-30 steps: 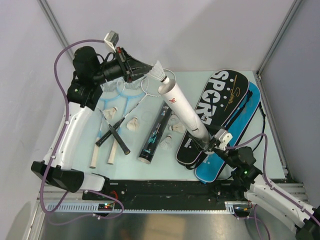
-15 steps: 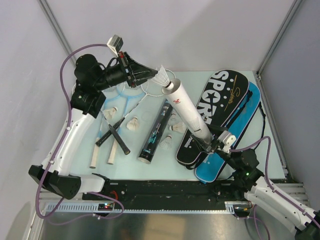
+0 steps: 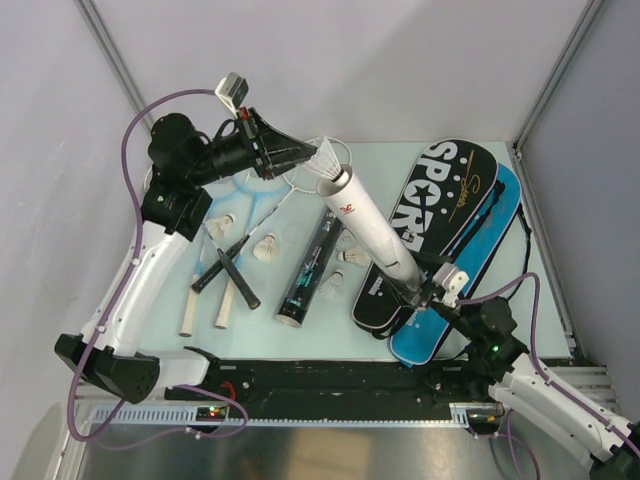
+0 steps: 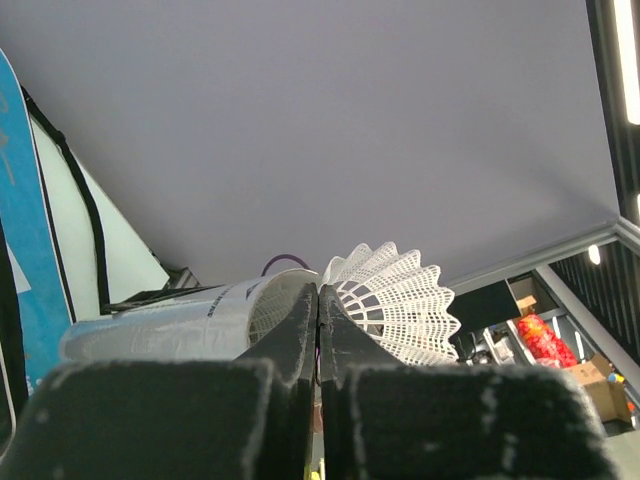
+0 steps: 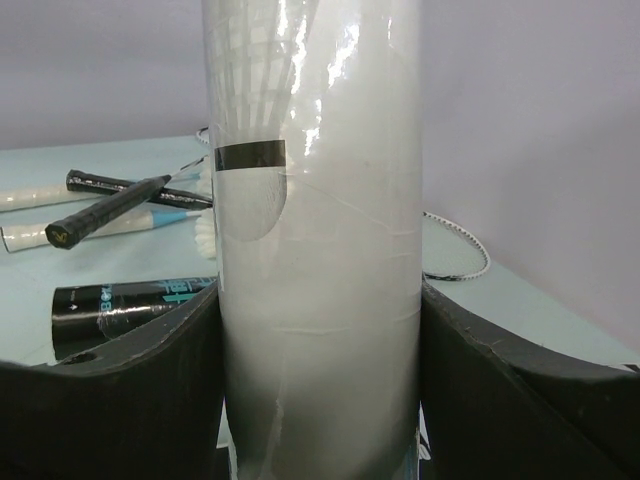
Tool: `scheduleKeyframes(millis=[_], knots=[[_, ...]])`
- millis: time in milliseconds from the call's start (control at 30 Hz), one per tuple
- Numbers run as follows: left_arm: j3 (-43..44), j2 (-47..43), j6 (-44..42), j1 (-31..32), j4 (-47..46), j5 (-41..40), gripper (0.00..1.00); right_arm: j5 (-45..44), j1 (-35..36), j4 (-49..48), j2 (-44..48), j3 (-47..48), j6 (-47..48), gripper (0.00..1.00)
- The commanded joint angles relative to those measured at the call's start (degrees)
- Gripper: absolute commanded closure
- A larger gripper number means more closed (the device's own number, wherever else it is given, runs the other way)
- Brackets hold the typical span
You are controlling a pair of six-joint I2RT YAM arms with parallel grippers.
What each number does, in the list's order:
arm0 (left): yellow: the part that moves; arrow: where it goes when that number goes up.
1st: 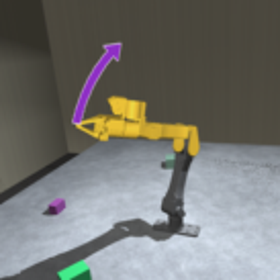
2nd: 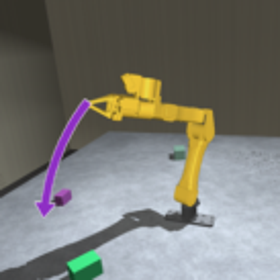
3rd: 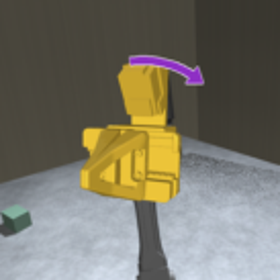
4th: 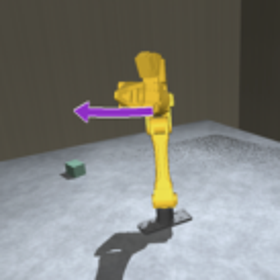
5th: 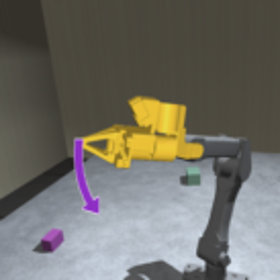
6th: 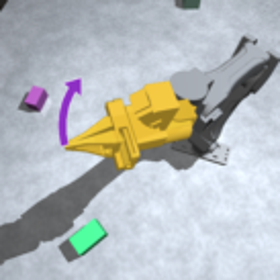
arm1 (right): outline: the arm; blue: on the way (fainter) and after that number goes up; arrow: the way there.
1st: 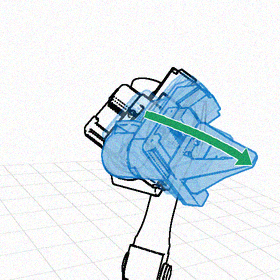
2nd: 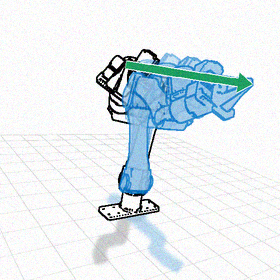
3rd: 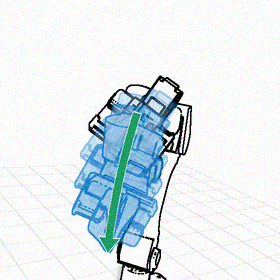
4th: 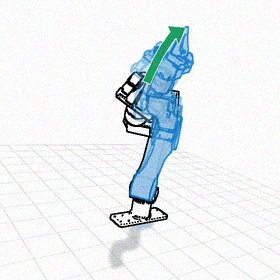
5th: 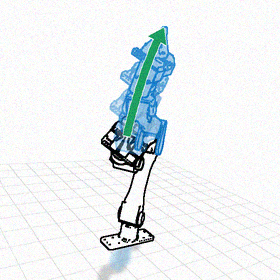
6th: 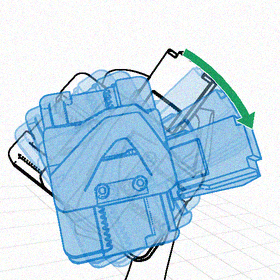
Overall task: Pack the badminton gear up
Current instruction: Place the shuttlecock at the shuttle tube.
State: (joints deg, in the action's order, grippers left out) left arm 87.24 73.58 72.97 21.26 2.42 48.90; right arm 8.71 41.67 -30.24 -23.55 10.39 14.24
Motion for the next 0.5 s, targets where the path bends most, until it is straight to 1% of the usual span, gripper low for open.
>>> scheduleKeyframes(millis=[0,100,267,333,367,467], knots=[[-0.7,-2.5,-3.0,1.4,-0.9,1.9,1.00,0.9,0.3,-3.8,0.2,1.2,0.8,0.61],[-4.1,-2.8,-4.2,2.7,-0.3,1.7,1.00,0.8,0.4,-3.5,0.5,1.4,0.5,0.61],[-6.7,-3.0,-7.7,4.3,2.3,1.6,0.98,0.1,0.4,-2.8,1.0,1.7,0.6,0.61],[-8.1,-3.1,-8.7,4.4,2.8,1.5,0.90,0.1,0.4,-2.5,1.3,1.7,0.4,0.61],[-8.6,-3.3,-9.1,4.4,3.2,1.3,0.79,0.2,0.4,-2.2,1.4,1.7,0.4,0.61],[-9.4,-3.3,-10.9,4.4,4.2,1.1,0.53,0.4,0.5,-1.6,1.7,1.6,0.4,0.61]])
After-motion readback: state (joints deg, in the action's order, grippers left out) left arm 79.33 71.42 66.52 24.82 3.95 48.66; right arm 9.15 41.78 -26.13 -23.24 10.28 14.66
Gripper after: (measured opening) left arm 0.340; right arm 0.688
